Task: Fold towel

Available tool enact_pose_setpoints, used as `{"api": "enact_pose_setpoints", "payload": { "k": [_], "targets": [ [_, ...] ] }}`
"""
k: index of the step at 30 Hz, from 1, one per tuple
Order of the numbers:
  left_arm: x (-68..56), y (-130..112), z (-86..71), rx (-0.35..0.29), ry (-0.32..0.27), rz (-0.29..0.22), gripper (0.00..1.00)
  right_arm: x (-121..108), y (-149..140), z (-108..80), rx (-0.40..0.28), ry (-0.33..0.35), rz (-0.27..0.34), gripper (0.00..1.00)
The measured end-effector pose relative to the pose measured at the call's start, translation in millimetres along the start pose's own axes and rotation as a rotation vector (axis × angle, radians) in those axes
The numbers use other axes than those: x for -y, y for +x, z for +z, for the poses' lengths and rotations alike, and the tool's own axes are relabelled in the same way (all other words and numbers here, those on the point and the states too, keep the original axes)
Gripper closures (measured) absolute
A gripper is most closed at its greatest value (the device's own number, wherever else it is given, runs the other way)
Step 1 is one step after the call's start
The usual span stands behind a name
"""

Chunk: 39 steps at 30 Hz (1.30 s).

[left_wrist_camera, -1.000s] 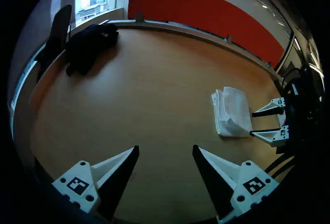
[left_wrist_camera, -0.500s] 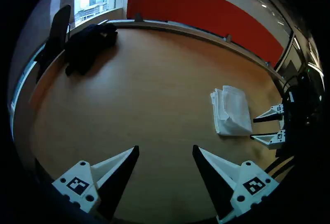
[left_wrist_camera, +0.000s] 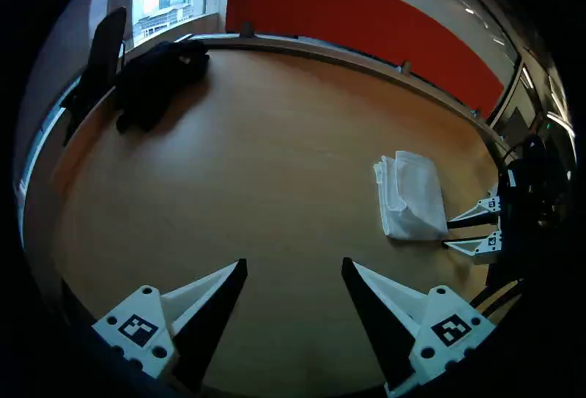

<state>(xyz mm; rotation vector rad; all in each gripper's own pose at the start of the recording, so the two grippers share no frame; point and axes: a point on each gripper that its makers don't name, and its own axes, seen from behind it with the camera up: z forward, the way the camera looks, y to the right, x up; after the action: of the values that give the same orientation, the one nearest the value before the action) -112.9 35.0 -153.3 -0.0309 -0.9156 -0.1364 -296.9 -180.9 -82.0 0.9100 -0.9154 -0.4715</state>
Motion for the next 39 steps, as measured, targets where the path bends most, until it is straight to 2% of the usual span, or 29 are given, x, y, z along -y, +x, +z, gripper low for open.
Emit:
{"api": "enact_pose_setpoints", "payload": {
  "k": [5,17,23,30,35,39],
  "targets": [
    [-0.2,0,0.5,0.001,-0.001,-0.003,0.04,0,-1,1.5,-0.001,-0.005,0.022,0.54],
    [-2.4,0,1.9,0.004,-0.005,0.003,0.04,-1,-3,-1.2,-0.007,-0.004,0.050,0.92],
    [-3.2,-1,3.2,0.005,-0.009,0.003,0.04,-2,-2,-1.4,-0.005,-0.004,0.057,0.95],
    [-3.0,-3,6.2,0.009,-0.014,0.006,0.04,-6,7,-10.1,-0.008,-0.018,0.030,0.95],
    [-2.0,-2,6.5,0.005,-0.017,0.008,0.04,-15,27,-24.6,-0.016,-0.040,-0.006,0.95],
    [-2.6,2,5.8,-0.004,-0.021,0.013,0.04,-23,54,-38.1,-0.043,-0.060,-0.046,0.95]
  ]
}}
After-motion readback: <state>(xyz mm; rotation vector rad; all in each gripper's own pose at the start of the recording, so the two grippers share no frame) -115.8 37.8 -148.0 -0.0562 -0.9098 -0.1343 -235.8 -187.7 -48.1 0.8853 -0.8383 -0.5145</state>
